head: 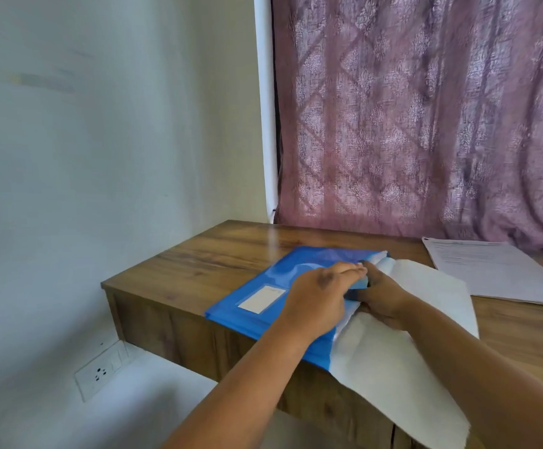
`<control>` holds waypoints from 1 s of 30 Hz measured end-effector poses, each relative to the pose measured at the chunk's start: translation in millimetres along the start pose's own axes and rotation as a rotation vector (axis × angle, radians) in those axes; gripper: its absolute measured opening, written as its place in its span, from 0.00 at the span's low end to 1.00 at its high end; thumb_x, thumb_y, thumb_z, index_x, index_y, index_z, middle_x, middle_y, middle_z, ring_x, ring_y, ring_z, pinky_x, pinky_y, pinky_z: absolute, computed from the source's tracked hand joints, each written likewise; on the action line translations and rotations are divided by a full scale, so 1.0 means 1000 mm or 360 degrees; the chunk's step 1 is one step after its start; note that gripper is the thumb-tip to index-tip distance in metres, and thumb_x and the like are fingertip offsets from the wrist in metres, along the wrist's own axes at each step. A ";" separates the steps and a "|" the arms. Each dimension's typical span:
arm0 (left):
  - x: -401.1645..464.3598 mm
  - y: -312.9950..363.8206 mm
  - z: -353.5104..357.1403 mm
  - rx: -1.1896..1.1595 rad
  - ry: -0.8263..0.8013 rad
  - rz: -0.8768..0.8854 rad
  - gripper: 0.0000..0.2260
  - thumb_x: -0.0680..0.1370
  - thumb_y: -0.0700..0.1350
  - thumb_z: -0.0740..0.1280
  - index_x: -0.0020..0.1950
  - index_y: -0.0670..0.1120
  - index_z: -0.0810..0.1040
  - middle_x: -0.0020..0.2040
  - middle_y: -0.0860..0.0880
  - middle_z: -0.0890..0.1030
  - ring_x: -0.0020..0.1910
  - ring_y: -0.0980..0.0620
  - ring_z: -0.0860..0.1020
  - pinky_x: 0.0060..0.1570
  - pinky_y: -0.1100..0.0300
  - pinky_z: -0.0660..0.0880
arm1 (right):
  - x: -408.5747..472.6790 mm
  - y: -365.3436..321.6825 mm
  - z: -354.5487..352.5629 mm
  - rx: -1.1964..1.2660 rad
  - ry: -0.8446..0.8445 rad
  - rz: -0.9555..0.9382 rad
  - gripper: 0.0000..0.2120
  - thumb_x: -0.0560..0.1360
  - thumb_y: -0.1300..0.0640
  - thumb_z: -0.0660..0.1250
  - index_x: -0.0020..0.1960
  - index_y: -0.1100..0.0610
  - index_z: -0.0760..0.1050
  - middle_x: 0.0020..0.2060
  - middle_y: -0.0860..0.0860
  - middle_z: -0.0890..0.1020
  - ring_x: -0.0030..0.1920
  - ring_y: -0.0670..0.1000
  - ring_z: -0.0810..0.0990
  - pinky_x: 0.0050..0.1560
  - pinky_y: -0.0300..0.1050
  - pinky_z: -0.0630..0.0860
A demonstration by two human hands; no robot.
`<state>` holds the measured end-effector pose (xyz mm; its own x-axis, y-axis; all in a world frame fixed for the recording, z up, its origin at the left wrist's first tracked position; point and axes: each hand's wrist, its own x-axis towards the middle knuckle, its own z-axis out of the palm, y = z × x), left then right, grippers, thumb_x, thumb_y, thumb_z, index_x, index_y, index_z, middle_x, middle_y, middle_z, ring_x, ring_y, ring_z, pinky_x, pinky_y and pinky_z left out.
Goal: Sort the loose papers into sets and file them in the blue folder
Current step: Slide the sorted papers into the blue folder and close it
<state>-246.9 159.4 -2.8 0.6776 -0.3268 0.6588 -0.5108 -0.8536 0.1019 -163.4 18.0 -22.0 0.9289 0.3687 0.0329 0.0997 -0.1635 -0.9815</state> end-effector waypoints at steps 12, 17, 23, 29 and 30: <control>-0.006 -0.133 -0.004 -0.0302 -0.0043 -0.1250 0.11 0.81 0.40 0.60 0.60 0.41 0.78 0.57 0.41 0.81 0.57 0.43 0.78 0.57 0.53 0.74 | 0.014 0.026 0.009 0.0059 0.0458 0.0072 0.48 0.69 0.68 0.71 0.78 0.49 0.47 0.58 0.58 0.79 0.56 0.61 0.80 0.59 0.64 0.76; -0.034 -0.179 -0.006 -0.0216 -0.0270 -0.1601 0.13 0.83 0.45 0.59 0.58 0.39 0.80 0.56 0.41 0.80 0.57 0.42 0.77 0.53 0.55 0.72 | 0.006 0.019 0.015 -0.0243 0.0605 -0.0021 0.43 0.73 0.70 0.64 0.79 0.50 0.46 0.52 0.54 0.76 0.51 0.57 0.78 0.53 0.48 0.75; -0.037 -0.184 -0.004 -0.0586 -0.0207 -0.1696 0.08 0.81 0.42 0.64 0.51 0.43 0.82 0.53 0.45 0.82 0.54 0.47 0.78 0.54 0.56 0.73 | 0.007 0.017 0.021 -0.0498 0.0599 -0.0125 0.44 0.74 0.69 0.66 0.79 0.52 0.44 0.43 0.61 0.77 0.38 0.53 0.77 0.44 0.44 0.70; -0.034 -0.183 -0.010 -0.0794 -0.0224 -0.1768 0.07 0.81 0.43 0.66 0.55 0.42 0.81 0.52 0.48 0.80 0.50 0.52 0.75 0.44 0.62 0.70 | 0.013 0.018 0.030 -0.0639 0.0651 -0.0161 0.41 0.75 0.72 0.60 0.79 0.58 0.39 0.30 0.52 0.69 0.31 0.48 0.70 0.35 0.42 0.65; -0.035 -0.183 -0.011 -0.0825 -0.0226 -0.1776 0.08 0.80 0.43 0.66 0.56 0.42 0.81 0.52 0.48 0.80 0.49 0.53 0.75 0.41 0.64 0.70 | 0.014 0.019 0.030 -0.0653 0.0659 -0.0160 0.41 0.75 0.72 0.60 0.79 0.58 0.39 0.31 0.52 0.69 0.31 0.47 0.69 0.35 0.42 0.63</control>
<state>-182.9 331.5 -35.9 0.9113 0.4072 -0.0608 0.2552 -0.4428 0.8595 -159.6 47.9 -45.6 0.9614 0.0263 0.2739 0.2475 -0.5174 -0.8192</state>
